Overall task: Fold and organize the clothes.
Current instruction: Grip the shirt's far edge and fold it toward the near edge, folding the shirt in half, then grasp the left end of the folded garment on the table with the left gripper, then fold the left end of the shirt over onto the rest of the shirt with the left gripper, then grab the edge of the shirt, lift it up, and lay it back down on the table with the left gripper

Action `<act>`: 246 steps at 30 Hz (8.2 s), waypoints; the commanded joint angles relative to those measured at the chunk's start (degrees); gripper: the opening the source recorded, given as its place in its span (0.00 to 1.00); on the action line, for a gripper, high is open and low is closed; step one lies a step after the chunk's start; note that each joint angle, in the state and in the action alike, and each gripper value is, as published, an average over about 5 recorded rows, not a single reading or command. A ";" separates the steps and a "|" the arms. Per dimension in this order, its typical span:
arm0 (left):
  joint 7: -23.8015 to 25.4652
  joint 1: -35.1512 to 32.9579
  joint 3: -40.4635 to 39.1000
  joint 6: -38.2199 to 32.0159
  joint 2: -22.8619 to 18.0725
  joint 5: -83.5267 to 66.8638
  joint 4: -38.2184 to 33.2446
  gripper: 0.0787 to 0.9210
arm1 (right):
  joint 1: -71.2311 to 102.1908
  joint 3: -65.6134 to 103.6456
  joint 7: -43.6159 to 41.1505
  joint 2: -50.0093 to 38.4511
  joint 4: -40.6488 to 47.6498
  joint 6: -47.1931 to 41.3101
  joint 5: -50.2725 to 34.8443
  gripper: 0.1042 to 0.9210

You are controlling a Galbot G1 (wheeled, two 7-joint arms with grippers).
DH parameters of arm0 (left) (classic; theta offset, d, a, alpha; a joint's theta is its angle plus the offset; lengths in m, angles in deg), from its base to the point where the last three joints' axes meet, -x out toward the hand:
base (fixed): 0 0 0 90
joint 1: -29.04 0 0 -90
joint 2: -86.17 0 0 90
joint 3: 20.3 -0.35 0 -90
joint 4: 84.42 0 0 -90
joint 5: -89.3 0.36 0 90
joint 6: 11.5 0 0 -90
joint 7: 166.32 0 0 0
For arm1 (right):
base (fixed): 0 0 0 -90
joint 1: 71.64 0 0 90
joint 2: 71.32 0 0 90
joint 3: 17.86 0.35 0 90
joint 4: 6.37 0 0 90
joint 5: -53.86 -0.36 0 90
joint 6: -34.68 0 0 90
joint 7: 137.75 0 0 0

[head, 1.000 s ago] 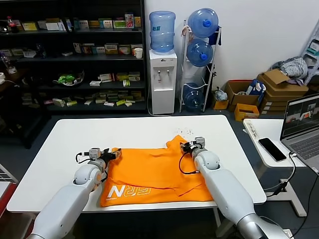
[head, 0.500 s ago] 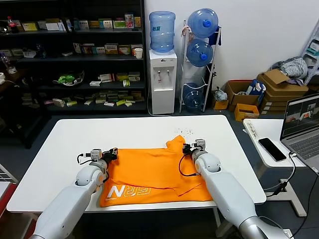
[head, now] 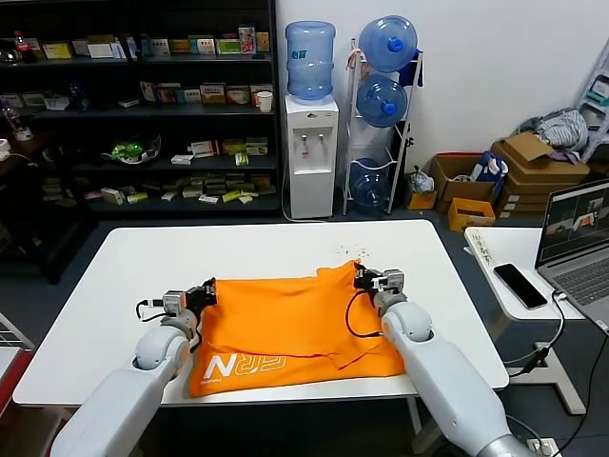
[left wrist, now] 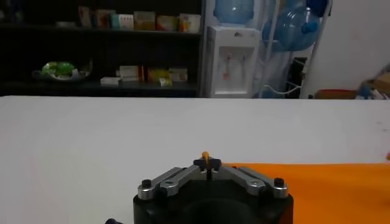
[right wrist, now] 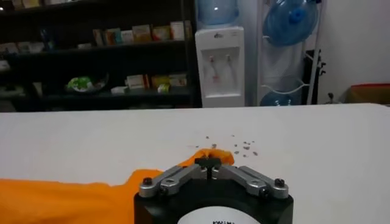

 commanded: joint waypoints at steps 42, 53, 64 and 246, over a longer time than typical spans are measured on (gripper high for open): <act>-2.82 -32.06 11.75 3.09 -0.48 6.65 -23.06 0.85 | 42.32 21.02 8.62 -20.28 -45.16 -8.51 -3.67 0.86; -3.88 -33.18 11.68 2.11 -1.02 7.09 -23.52 0.62 | 41.98 20.31 9.02 -19.77 -44.81 -8.57 -3.16 0.88; -5.23 -34.37 11.79 1.48 -1.16 8.39 -25.90 0.24 | 42.11 20.35 9.54 -18.96 -44.34 -8.12 -2.57 0.88; -13.11 -11.58 -3.46 15.77 -4.10 -17.31 -33.68 0.22 | 33.18 21.34 0.83 -2.13 -31.95 3.77 9.82 0.88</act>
